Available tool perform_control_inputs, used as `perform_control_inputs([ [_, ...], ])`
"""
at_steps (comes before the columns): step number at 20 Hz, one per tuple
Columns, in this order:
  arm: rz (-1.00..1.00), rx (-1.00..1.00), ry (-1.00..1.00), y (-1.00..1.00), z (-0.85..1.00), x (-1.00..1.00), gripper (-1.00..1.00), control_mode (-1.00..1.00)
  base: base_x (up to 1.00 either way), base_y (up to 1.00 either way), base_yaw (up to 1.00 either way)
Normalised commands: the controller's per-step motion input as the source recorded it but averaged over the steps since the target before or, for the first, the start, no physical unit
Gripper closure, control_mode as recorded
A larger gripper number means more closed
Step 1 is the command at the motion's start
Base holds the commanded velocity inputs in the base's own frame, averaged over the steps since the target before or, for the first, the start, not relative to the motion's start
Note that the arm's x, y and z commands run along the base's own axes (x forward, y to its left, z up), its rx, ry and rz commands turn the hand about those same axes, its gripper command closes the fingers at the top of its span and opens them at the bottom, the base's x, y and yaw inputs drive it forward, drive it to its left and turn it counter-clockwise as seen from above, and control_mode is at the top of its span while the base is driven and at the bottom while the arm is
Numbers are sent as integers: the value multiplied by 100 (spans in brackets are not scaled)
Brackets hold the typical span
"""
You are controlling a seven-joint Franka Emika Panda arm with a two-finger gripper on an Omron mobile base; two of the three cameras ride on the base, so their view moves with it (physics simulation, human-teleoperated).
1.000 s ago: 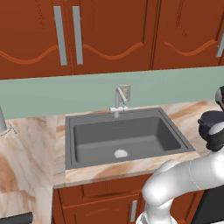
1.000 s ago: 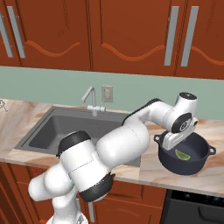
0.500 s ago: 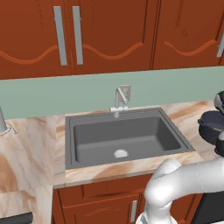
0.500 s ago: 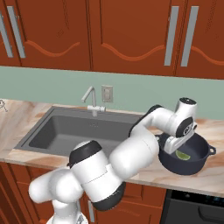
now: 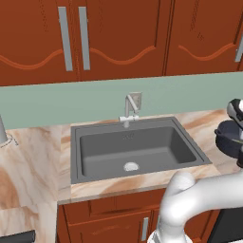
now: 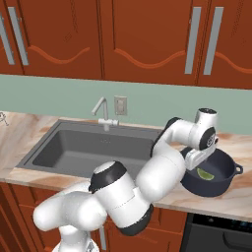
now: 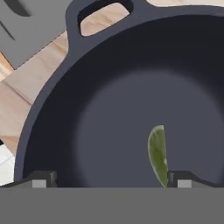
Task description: Dump the lemon wedge from the pot into the sink. Then turn on the water and wash the lemon wedge. Then turn off the water and put the lemon wedge back in the pot.
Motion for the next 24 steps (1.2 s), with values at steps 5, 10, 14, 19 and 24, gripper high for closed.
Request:
perform_control_inputs([
  [5,0,0,9,-24,-12,11,-100,-100,0,0,0],
  [10,0,0,11,-20,-11,10,-100,-100,0,0,0],
  [14,0,0,6,-11,-15,11,-100,-100,0,0,0],
  [19,0,0,0,-12,-15,10,-100,-100,0,0,0],
  [24,0,1,-1,-14,-15,8,-100,-100,0,0,0],
])
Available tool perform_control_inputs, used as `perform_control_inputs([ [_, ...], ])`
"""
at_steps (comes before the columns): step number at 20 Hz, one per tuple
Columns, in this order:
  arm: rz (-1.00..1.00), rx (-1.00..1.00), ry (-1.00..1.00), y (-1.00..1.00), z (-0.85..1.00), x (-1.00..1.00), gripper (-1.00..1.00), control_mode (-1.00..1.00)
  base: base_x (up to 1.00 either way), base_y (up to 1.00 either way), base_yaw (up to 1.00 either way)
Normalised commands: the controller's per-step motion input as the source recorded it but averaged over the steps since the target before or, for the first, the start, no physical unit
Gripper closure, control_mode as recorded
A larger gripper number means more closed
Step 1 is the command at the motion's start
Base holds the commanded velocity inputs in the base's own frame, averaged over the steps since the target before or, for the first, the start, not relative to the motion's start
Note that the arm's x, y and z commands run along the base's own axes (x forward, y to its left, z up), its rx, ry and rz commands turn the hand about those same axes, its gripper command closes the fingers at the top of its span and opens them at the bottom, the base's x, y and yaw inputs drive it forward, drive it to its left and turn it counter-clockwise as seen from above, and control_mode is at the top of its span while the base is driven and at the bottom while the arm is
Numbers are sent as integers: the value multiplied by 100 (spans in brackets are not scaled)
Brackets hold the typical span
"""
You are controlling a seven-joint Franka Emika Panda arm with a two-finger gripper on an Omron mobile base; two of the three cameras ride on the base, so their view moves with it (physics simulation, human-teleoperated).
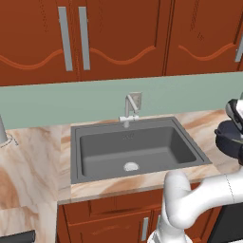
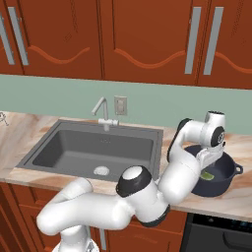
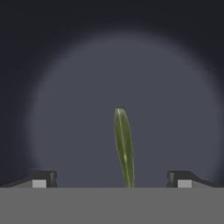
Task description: Dump the lemon wedge from the pot into the sink. Then turn on the water and wash the lemon wedge. Then turn off the water and put the lemon wedge back in the pot.
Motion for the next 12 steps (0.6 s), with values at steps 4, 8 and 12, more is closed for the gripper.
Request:
perform_control_inputs([
  [4,0,0,-2,-4,-17,9,-100,-100,0,0,0],
  [8,0,0,0,0,-11,9,-100,-100,0,0,0],
  [12,0,0,0,0,-16,12,-100,-100,0,0,0],
])
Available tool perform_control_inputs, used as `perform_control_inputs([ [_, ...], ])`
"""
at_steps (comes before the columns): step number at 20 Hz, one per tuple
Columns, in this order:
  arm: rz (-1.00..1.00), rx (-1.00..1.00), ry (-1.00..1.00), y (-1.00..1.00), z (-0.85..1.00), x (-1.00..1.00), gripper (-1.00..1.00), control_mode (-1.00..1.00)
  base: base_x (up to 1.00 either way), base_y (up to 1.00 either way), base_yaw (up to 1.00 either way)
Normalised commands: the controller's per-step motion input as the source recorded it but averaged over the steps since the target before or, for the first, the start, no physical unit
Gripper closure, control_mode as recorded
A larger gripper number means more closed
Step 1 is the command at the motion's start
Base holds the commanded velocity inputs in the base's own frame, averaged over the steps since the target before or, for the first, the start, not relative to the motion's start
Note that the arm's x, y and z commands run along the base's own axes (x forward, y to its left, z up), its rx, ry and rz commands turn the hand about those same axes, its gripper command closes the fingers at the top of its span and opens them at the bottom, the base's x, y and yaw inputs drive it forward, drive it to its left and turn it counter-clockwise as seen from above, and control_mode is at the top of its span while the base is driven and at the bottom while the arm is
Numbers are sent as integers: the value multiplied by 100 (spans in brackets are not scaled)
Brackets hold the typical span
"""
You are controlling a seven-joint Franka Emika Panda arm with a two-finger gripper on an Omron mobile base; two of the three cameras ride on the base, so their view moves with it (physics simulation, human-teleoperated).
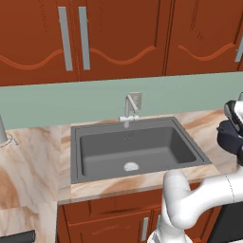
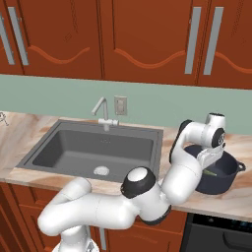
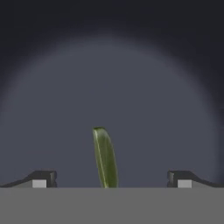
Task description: Dump the lemon wedge from the pot into the sink. Then turn on the water and wash the lemon wedge. Then turn off the water and put the lemon wedge back in the pot.
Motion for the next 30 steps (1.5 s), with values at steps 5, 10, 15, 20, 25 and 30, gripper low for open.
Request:
perform_control_inputs([
  [5,0,0,0,0,-20,1,-100,-100,0,0,0],
  [10,0,3,5,0,-7,-27,-100,-100,0,0,0],
  [15,0,0,4,0,0,-32,-100,-100,0,0,0],
  [20,0,0,7,0,-11,-20,-100,-100,0,0,0],
  [25,0,0,2,1,-15,-8,-100,-100,0,0,0],
  [30,0,0,0,1,-5,0,-100,-100,0,0,0],
])
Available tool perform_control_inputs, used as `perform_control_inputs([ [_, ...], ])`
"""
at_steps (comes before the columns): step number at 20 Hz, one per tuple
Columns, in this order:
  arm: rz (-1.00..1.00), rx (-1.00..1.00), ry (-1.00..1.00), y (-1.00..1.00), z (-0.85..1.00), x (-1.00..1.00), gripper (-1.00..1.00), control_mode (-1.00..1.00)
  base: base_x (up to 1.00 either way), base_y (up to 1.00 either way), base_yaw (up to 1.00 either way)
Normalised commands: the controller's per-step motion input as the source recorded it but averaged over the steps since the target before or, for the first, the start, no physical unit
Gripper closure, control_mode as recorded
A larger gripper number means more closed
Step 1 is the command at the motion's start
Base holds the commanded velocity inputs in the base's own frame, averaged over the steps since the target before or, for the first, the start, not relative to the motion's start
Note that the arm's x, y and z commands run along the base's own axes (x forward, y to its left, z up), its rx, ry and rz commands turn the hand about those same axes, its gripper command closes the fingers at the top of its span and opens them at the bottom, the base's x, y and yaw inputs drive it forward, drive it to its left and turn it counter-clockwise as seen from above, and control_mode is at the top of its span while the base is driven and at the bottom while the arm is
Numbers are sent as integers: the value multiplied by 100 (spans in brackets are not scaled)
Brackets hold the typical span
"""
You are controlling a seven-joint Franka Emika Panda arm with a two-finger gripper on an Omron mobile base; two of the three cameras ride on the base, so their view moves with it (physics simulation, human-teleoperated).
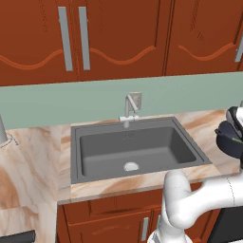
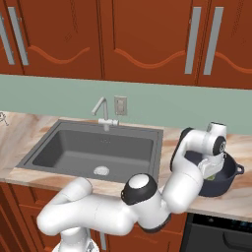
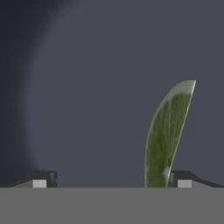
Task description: Dump the lemon wedge from the pot into the sink. Then turn on the water and wash the lemon wedge. Then turn off the water and put the lemon wedge back in the pot.
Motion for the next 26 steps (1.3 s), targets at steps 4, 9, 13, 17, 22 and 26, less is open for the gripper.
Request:
perform_control_inputs([
  [4,0,0,0,0,-7,0,-100,-100,0,0,0],
  [9,0,0,0,0,-5,0,100,-100,0,0,0],
  [13,0,0,0,0,-2,0,100,-100,0,0,0],
  [17,0,0,0,0,0,0,100,-100,0,0,0],
  [22,0,0,0,0,0,0,100,-100,0,0,0],
  [26,0,0,-5,0,38,0,100,-100,0,0,0],
])
